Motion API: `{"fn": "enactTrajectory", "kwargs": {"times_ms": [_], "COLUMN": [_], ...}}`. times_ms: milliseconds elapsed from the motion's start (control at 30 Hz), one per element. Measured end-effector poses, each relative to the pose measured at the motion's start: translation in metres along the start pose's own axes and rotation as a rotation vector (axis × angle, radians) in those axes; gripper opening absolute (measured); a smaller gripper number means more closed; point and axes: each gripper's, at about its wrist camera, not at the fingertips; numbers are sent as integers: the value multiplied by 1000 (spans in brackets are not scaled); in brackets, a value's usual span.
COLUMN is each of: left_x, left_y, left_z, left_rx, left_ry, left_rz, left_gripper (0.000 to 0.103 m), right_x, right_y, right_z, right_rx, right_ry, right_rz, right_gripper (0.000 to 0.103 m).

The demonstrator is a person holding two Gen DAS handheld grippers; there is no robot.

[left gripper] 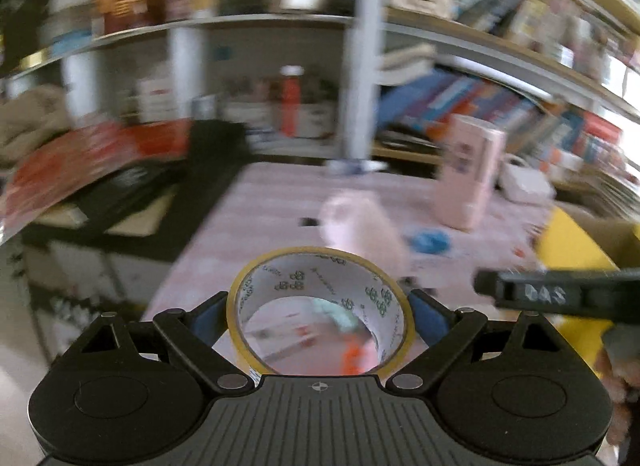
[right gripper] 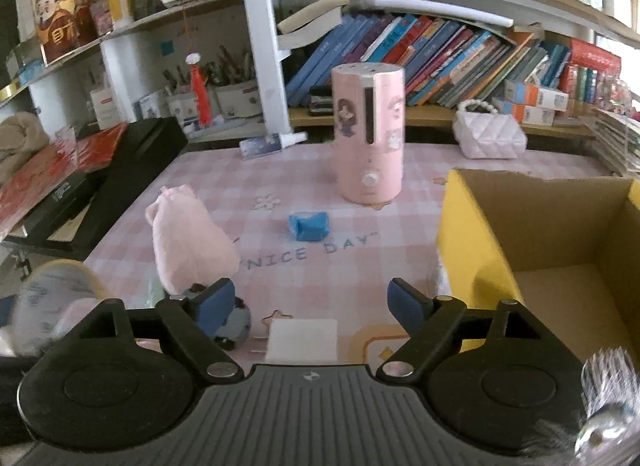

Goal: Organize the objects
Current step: 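Grasp the tape roll with the left tool while the right tool grasps the pink plush, then lift the tape roll and pink plush and carry both toward the yellow box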

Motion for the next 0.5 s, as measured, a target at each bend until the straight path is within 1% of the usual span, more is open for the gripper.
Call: {"fn": "enactTrajectory", "kwargs": {"times_ms": [33,100,167,233,300,367,500], "left_x": [7,23,36,45,53,57,62], "left_y": [0,1,0,-1,-3,-4,-5], "left_z": [-3,-7,-14,-19,-25,-30,-35], "left_rx": [-3,-3,-5,-3,-5,-5,-7], "left_ry": [26,81,121,147,166,177,186], "left_rz": [-22,-65,-100,-126,-147,-155,-158], "left_gripper": [94,94,94,94,94,94,94], "right_x": [4,17,36,54,70,82,100], "right_y": [0,-2,-5,-10,-15,-18,-26], "right_z": [2,7,14,18,24,29,39], "right_rx": [8,35,86,116,143,164,172], "right_ry": [20,96,197,252,289,315,341], "right_rz": [-12,-59,-157,-263,-342,-391,-445], "right_gripper": [83,83,80,72,67,66,56]}}
Point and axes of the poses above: each gripper's, at about its wrist camera, not at the fingertips, and z roughly the way its jaws point, x to its left, y to its top, and after that the axes turned 10 degrees about -z, right-handed
